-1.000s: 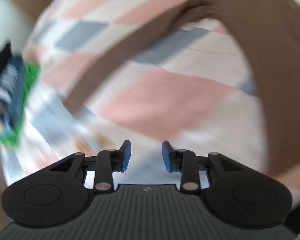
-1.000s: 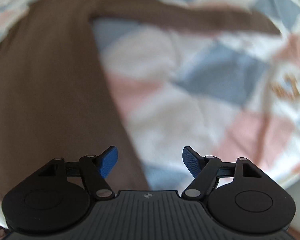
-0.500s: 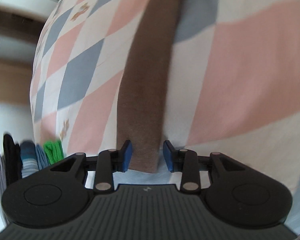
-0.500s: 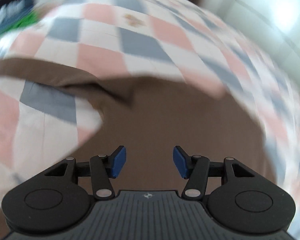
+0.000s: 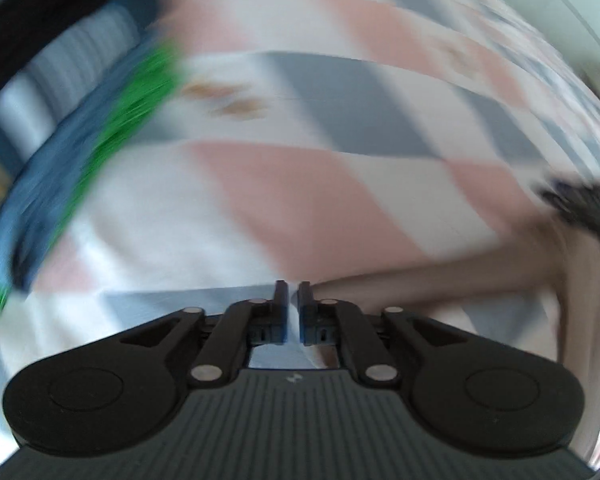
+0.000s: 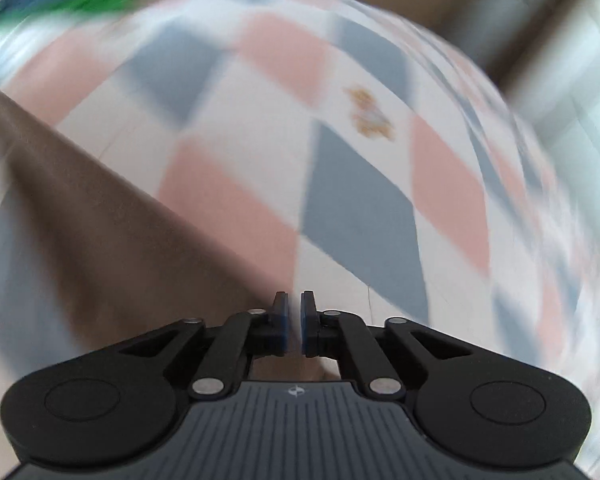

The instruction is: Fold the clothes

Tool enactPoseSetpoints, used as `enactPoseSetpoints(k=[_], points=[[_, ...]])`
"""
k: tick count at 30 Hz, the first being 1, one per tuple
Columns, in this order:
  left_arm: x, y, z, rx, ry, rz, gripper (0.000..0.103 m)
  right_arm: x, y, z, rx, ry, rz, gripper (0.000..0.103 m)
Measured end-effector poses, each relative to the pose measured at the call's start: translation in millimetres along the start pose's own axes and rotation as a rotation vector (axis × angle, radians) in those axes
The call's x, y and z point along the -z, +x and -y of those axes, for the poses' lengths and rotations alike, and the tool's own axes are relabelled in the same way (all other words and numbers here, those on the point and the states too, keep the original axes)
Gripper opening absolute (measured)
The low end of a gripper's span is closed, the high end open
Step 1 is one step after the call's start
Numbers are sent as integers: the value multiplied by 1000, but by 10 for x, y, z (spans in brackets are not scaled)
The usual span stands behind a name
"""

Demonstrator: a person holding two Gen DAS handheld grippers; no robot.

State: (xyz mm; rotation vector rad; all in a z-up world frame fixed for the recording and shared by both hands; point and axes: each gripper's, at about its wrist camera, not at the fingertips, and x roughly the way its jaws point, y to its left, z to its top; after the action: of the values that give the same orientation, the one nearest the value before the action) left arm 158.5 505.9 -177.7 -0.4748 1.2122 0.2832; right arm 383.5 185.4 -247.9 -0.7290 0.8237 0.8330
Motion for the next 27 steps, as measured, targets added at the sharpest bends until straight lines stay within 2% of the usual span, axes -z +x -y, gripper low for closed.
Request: enactPoseSetpoints(k=[1, 3, 4, 5, 8, 11, 14, 15, 16, 17, 19, 20, 21, 22, 23, 25, 27], points=[[9, 9, -49, 15, -10, -6, 3, -41, 31, 55, 17, 91, -11, 37], [79, 13, -81, 100, -18, -28, 10, -84, -2, 162, 44, 292, -18, 41], [120, 29, -89, 152, -30, -42, 22, -68, -58, 219, 31, 407, -17, 41], [173, 50, -82, 188, -42, -52, 30, 0, -153, 268, -6, 537, -2, 42], [294, 212, -46, 232, -101, -90, 32, 378, -476, 282, -159, 905, 49, 47], [310, 501, -64, 267, -217, -133, 33, 814, -595, 81, -261, 1151, 10, 49], [352, 641, -65, 292, -300, -134, 31, 1274, -516, -113, -317, 1420, -49, 51], [347, 642, -62, 308, -310, -122, 26, 1404, -481, -148, -336, 1518, -39, 51], [340, 638, -49, 319, -307, -113, 7, 1511, -453, -167, -350, 1613, -6, 51], [328, 609, -21, 320, -282, -104, 5, 1595, -433, -188, -345, 1694, 35, 51], [317, 471, 18, 322, -220, -76, 5, 1663, -346, -191, -323, 1795, 83, 49], [338, 342, 5, 333, -193, -59, 5, 1668, -274, -189, -324, 1828, 77, 49], [355, 202, -7, 341, -167, -36, 5, 1668, -199, -190, -329, 1859, 62, 34], [379, 66, -17, 340, -139, -10, 5, 1663, -150, -199, -344, 1889, 58, 6], [420, -36, -40, 332, -118, 3, 5, 1636, -157, -209, -350, 1903, 56, 6], [533, -123, -100, 297, -99, -7, 5, 1549, -281, -210, -344, 1854, 51, 6], [682, -3, -101, 212, -63, -54, 7, 1537, -416, -229, -353, 1814, 25, 6]])
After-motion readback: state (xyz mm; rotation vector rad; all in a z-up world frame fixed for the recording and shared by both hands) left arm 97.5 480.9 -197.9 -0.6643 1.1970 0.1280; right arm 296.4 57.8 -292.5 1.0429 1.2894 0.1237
